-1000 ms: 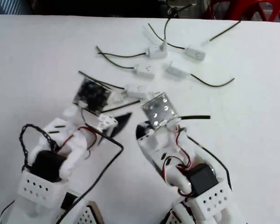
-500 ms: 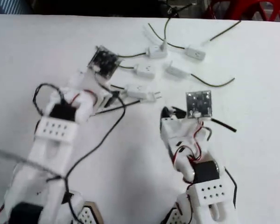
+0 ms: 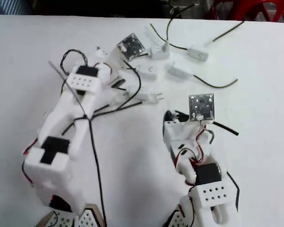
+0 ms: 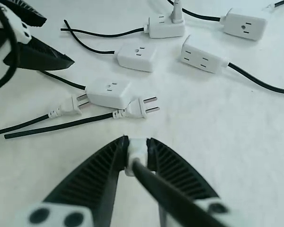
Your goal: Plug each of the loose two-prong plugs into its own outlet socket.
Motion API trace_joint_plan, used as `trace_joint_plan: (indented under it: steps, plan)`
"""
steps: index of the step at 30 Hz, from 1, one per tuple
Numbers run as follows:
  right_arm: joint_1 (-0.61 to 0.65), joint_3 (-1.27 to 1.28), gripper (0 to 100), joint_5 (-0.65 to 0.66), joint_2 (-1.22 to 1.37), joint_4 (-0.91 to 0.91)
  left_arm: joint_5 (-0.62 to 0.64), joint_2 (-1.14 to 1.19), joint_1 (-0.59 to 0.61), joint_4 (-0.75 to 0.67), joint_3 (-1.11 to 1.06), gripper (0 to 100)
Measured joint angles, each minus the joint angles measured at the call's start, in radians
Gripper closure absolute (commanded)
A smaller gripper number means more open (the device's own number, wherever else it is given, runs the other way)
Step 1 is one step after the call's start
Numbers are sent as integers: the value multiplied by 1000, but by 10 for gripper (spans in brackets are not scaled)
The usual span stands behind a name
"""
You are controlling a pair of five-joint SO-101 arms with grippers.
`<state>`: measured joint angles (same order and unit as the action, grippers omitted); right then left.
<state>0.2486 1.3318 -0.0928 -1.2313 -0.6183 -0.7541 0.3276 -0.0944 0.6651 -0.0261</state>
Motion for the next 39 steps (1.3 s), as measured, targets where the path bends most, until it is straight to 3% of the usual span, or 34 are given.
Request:
trace_joint_plan:
  steps: [39]
  plan:
    - [2,0,981,0,0,2,0,936,18,5,1096,732]
